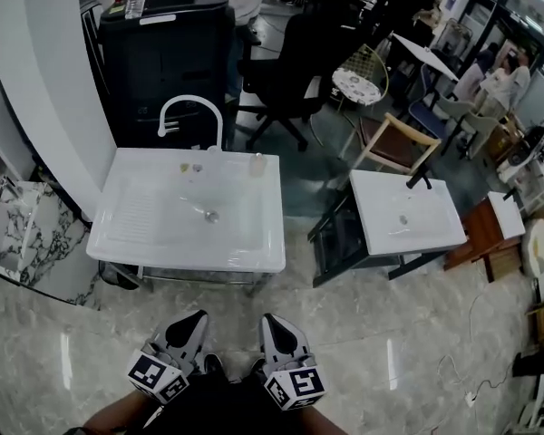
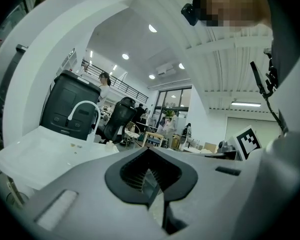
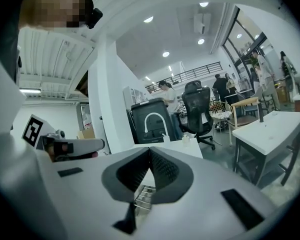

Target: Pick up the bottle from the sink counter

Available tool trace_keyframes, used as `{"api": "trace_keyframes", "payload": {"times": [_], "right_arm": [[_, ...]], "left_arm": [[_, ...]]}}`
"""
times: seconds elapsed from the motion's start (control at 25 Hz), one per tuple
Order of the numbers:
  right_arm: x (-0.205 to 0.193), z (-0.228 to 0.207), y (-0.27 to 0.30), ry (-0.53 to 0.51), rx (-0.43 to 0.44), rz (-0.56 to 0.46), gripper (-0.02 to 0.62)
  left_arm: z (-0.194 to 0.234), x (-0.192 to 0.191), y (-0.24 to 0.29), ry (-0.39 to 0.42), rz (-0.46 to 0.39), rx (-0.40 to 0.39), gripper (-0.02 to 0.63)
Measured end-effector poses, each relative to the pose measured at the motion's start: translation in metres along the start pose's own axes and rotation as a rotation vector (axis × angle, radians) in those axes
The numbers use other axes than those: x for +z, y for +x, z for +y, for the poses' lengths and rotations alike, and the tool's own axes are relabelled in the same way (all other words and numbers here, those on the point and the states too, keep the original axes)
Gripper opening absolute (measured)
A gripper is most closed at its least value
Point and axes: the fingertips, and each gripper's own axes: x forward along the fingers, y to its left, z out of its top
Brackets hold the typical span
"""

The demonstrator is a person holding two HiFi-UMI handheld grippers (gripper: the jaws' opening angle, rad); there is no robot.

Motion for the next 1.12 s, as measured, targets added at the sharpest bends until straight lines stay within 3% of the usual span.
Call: {"api": "trace_keyframes", "payload": {"times": [0.44, 0.8, 1.12], "right_arm": [[-0.005, -0.014, 0.012, 0.001, -0.06, 0.005, 0.008], [0.002, -0.041, 0.057, 0.02, 0.025, 0.009, 0.008], [0.015, -0.1, 0.106, 0.04, 0.094, 0.034, 0.008]], "left_arm": [[0.027, -0.008, 0.013, -0.004, 0.022, -0.005, 0.0], [0.042, -0.005, 0.051, 0.01, 0.032, 0.061, 0.0], [0.058, 0.001, 0.125, 0.023, 0.031, 0.124, 0.0]]}}
